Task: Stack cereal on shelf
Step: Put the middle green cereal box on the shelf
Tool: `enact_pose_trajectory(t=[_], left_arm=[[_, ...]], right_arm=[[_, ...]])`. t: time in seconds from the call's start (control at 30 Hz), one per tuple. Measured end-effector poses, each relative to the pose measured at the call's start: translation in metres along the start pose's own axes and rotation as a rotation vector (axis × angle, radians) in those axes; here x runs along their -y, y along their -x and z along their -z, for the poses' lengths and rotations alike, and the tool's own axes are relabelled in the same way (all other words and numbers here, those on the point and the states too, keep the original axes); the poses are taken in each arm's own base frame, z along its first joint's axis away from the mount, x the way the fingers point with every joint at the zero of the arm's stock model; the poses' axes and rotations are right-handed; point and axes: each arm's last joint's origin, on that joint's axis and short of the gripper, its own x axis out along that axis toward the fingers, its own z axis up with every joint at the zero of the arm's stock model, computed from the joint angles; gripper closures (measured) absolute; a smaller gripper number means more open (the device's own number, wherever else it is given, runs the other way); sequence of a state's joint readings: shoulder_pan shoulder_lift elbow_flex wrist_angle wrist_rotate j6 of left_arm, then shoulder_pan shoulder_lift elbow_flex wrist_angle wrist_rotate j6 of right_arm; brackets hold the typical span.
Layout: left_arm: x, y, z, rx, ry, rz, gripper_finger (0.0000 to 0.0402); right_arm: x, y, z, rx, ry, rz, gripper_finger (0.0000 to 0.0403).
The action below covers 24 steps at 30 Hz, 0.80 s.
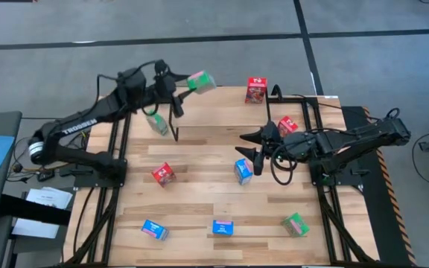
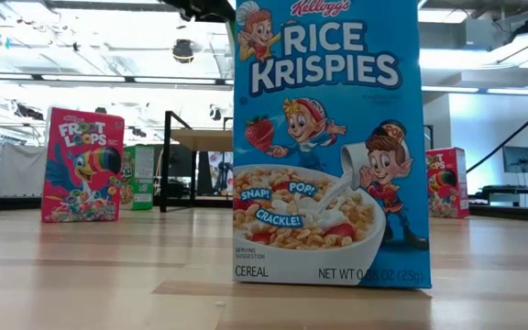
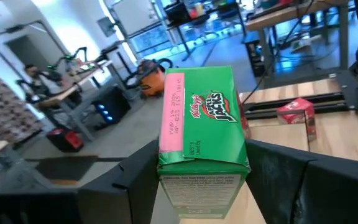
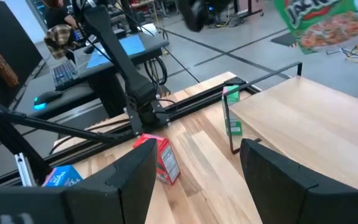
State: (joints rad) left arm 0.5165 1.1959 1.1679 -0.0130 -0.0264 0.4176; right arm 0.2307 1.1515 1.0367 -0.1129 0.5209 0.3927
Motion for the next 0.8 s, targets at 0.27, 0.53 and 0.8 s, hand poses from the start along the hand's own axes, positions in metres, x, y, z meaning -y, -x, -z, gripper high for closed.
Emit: enact_pose_trajectory(t=[0.27, 0.53, 0.8], left_arm=[[-0.019, -0.047, 0.031, -0.109, 0.038, 0.140, 0.0207], [-0.022, -0.094, 0.048, -0.217, 0.053, 0.296, 0.0207], [-0.029, -0.123, 0.055, -0.269, 0.064, 0.320, 0.0207]], right_arm=[[-0.004, 0.002, 0.003, -0.020, 0.012, -0.013, 0.0147], [-0.010, 0.006, 0.007, -0.036, 0.023, -0.039, 0.0147], [-0.011, 0.007, 0.009, -0.054, 0.036, -0.040, 0.0147]])
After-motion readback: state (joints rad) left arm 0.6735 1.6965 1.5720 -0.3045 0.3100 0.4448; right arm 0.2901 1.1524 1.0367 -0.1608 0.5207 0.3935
